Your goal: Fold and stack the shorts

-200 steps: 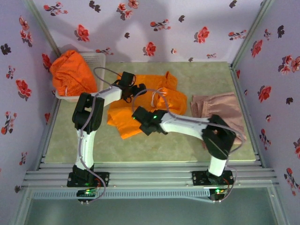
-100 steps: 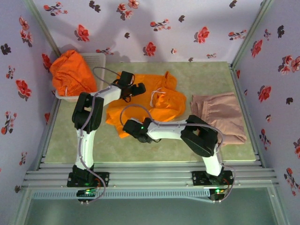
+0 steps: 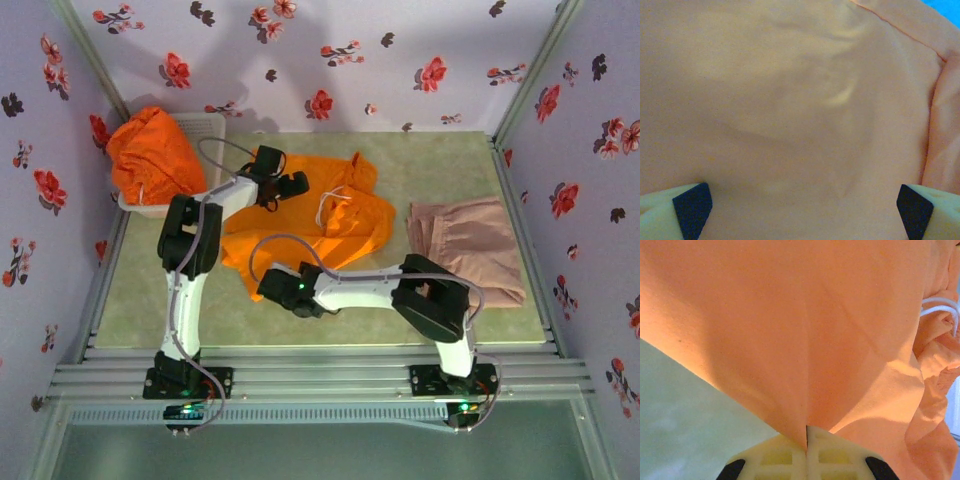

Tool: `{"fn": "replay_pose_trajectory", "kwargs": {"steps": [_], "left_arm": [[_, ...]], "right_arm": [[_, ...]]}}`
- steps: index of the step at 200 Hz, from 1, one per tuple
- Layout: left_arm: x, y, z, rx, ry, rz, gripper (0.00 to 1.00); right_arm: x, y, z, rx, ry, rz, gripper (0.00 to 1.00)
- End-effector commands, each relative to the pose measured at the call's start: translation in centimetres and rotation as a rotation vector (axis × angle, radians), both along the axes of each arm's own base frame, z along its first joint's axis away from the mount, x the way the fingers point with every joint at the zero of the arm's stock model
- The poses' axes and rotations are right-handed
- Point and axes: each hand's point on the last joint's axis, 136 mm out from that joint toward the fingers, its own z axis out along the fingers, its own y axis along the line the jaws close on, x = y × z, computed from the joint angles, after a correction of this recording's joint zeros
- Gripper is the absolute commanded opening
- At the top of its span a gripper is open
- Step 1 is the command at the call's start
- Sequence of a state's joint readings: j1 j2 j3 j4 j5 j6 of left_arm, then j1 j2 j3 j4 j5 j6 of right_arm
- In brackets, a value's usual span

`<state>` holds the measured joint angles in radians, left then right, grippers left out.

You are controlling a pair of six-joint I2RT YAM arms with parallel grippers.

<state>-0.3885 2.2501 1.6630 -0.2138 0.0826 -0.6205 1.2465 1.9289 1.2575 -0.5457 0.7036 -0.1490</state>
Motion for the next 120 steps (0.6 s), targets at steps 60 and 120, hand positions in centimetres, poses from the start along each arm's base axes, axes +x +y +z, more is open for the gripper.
{"fn": "replay_pose_trajectory", "kwargs": {"steps": [60, 120], "left_arm": [[0.3, 3.0, -4.9, 0.090, 0.149, 0.032, 0.99], [0.9, 3.5, -4.3, 0.091, 0.142, 0.044, 0.99]], "right_arm": [[-10.5, -0.7, -2.0, 0.057, 0.290, -0.025, 0.01], [-15.7, 2.6, -0.2, 0.315, 0.632, 0.000, 0.37]]}}
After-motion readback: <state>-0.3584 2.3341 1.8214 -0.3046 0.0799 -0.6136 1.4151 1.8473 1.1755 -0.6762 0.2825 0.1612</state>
